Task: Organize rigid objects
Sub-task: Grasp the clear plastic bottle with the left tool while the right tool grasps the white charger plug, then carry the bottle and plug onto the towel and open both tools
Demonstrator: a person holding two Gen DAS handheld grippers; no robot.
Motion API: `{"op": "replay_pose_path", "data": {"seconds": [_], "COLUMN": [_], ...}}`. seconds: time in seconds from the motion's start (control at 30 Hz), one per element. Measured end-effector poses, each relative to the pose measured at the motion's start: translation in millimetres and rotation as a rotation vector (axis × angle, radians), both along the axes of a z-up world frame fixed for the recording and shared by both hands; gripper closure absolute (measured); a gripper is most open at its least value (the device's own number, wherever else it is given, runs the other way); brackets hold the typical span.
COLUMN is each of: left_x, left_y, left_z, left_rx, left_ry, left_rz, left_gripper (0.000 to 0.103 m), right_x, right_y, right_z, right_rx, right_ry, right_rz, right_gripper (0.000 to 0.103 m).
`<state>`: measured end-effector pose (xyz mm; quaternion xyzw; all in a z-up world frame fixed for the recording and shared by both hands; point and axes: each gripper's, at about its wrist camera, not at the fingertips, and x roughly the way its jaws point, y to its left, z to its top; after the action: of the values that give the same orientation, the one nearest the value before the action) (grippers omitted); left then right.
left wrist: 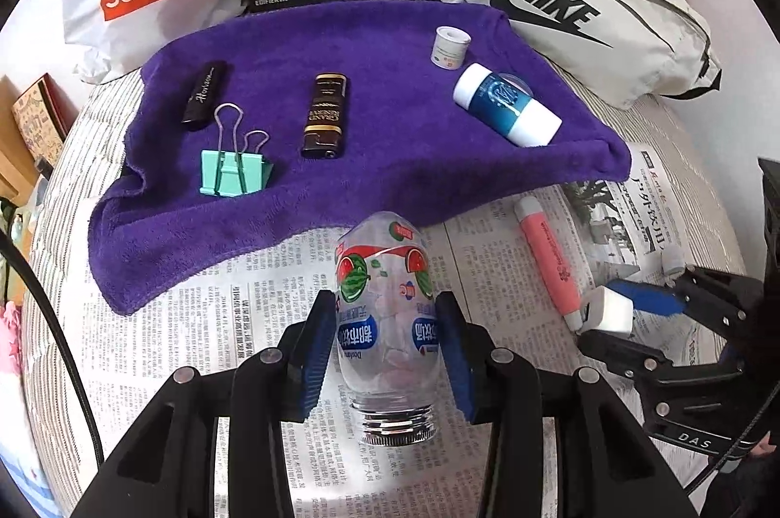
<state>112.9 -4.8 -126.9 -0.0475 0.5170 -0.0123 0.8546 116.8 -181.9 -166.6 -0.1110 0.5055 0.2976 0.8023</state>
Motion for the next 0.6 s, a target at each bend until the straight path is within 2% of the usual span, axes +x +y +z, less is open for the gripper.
{"op": "replay_pose_path", "data": {"seconds": [0.07,0.1,0.3,0.43,0.6], "left_x": [-0.1,0.0,-2.9,-4.6,-6.2], "left_y": [-0.4,-0.2,5.9,11.7,19.5], "left_z": [-0.4,-0.8,-1.5,-1.9,2.1], "left_rx": [-0.007,-0.009,-0.019,-0.033,-0.031], "left_ry": [0.000,0.002,-0.001,-0.003,-0.011], "left_rz": [-0.001,-0.001,0.004,0.012,0.018], "left_gripper": [0.063,0.063,0.063,0.063,0.063], "right_x": [2.3,3.0,-2.9,-0.7,3.7], "right_y": [3.2,4.4,-4.4,-8.4,-17.2], "right_z": [-0.5,-0.6,10.8,0.2,4.2], "right_rx": [-0.001,-0.003,0.044,0.017,0.038], "right_ry": [-0.005,-0.005,0.005,0.032,0.035], "right_rz": [0.017,0.022,0.022,0.002,-0.029], "right_gripper": [0.061,0.066,0.066,0.066,0.066]}}
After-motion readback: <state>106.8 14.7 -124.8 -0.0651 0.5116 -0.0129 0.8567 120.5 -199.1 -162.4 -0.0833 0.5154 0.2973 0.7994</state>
